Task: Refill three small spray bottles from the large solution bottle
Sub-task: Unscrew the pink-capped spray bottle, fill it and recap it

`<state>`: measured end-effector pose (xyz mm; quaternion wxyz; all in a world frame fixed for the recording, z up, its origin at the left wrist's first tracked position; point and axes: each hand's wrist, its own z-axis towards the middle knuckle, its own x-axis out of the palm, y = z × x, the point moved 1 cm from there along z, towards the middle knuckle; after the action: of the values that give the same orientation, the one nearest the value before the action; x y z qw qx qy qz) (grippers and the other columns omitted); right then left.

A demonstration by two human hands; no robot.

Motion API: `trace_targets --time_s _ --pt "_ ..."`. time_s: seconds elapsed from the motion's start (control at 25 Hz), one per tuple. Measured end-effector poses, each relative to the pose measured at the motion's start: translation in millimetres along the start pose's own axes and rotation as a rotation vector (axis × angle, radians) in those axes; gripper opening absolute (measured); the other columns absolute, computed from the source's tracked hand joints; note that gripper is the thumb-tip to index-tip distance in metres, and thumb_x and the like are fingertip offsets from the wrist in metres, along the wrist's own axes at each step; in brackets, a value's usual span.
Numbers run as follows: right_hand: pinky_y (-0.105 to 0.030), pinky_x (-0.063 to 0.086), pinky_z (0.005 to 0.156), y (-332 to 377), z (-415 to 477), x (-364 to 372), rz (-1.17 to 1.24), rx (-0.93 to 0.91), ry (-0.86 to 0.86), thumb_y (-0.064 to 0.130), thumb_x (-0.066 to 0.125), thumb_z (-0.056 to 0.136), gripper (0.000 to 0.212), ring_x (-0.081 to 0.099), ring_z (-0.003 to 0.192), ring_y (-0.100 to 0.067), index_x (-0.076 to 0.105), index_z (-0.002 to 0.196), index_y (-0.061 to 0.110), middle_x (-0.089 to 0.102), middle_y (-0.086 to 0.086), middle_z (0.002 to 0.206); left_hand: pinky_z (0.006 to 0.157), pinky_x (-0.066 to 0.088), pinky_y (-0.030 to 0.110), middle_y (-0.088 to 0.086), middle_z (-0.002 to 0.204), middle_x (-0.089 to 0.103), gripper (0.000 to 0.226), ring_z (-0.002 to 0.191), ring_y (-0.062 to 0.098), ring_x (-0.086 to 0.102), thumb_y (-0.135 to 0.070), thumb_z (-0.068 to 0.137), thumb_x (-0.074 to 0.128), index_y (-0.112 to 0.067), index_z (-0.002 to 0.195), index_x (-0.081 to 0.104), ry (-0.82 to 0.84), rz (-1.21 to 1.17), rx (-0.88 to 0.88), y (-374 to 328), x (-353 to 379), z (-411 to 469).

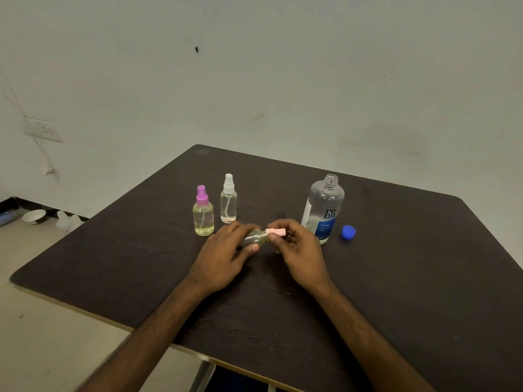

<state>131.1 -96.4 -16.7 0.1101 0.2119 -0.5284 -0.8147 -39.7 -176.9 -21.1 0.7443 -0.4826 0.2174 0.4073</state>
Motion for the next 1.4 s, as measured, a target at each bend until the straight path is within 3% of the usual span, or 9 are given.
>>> trace_targets --time_s 0.12,0.2,0.4,0.64,0.72,0.84,1.04,1.2,1.4 --pt "-0.032 0.056 0.085 2 0 -2 0.019 -0.075 0.081 -0.002 0.067 0.087 0.03 0.065 0.106 -0.016 0.067 0.11 0.018 0.068 0.003 0.108 0.085 0.041 0.017 -0.015 0.111 0.058 0.036 0.102 0.001 0.051 -0.036 0.098 0.059 -0.028 0.133 0.057 0.001 -0.02 -0.009 0 0 0" --pt "-0.03 0.056 0.088 4 0 -1 0.068 -0.045 0.112 0.003 0.069 0.088 0.036 0.065 0.108 -0.014 0.063 0.12 0.02 0.067 0.002 0.112 0.086 0.043 0.02 -0.015 0.111 0.058 0.036 0.103 0.002 0.052 -0.035 0.098 0.059 -0.026 0.132 0.057 -0.004 -0.027 -0.008 -1 -1 0" --pt "-0.032 0.055 0.071 2 -2 1 -0.038 0.034 -0.059 0.025 0.066 0.093 0.01 0.068 0.075 -0.007 0.069 0.102 0.022 0.073 0.004 0.089 0.088 0.045 0.024 -0.013 0.112 0.058 0.037 0.103 0.003 0.053 -0.035 0.098 0.059 -0.025 0.133 0.057 0.01 -0.006 0.002 -1 -1 -1" --pt "-0.034 0.056 0.09 7 -2 -1 0.018 -0.084 0.057 0.005 0.069 0.088 0.037 0.063 0.111 -0.014 0.062 0.121 0.021 0.064 0.004 0.118 0.087 0.044 0.023 -0.013 0.112 0.058 0.036 0.102 0.003 0.053 -0.035 0.098 0.059 -0.025 0.132 0.057 -0.006 -0.039 -0.012 1 0 1" --pt "-0.033 0.057 0.089 8 -3 0 0.015 -0.018 -0.002 0.018 0.069 0.09 0.036 0.066 0.105 -0.01 0.06 0.124 0.022 0.067 0.005 0.112 0.087 0.045 0.023 -0.013 0.111 0.058 0.034 0.102 0.004 0.054 -0.034 0.098 0.059 -0.025 0.131 0.058 -0.013 -0.044 -0.002 1 0 1" --pt "-0.039 0.058 0.083 8 -4 1 -0.043 -0.029 -0.101 0.021 0.069 0.09 0.017 0.07 0.09 -0.011 0.07 0.106 0.018 0.073 0.005 0.095 0.087 0.045 0.022 -0.013 0.113 0.058 0.035 0.104 0.003 0.054 -0.037 0.098 0.058 -0.026 0.131 0.057 -0.015 -0.047 -0.005 2 0 0" --pt "-0.032 0.058 0.082 13 -8 -8 -0.007 -0.056 -0.23 0.017 0.068 0.091 0.014 0.069 0.092 -0.011 0.071 0.105 0.016 0.073 0.006 0.098 0.093 0.045 0.021 -0.012 0.123 0.058 0.04 0.111 0.003 0.056 -0.041 0.097 0.057 -0.024 0.134 0.056 -0.082 -0.126 -0.072 5 0 -1" --pt "-0.027 0.057 0.082 15 -14 -10 -0.029 -0.069 -0.316 0.019 0.069 0.09 0.016 0.069 0.095 -0.009 0.07 0.106 0.018 0.073 0.009 0.1 0.089 0.041 0.006 -0.013 0.118 0.061 0.038 0.11 -0.002 0.057 -0.03 0.094 0.066 -0.021 0.13 0.059 -0.204 -0.218 -0.13 4 -3 -2" --pt "-0.025 0.057 0.082 18 -21 -13 -0.012 -0.061 -0.342 0.017 0.07 0.089 0.015 0.07 0.094 -0.009 0.07 0.104 0.017 0.074 0.008 0.1 0.091 0.049 0.021 -0.015 0.116 0.064 0.036 0.108 0.0 0.06 -0.028 0.089 0.073 -0.023 0.122 0.061 -0.315 -0.262 -0.178 3 -5 -2"
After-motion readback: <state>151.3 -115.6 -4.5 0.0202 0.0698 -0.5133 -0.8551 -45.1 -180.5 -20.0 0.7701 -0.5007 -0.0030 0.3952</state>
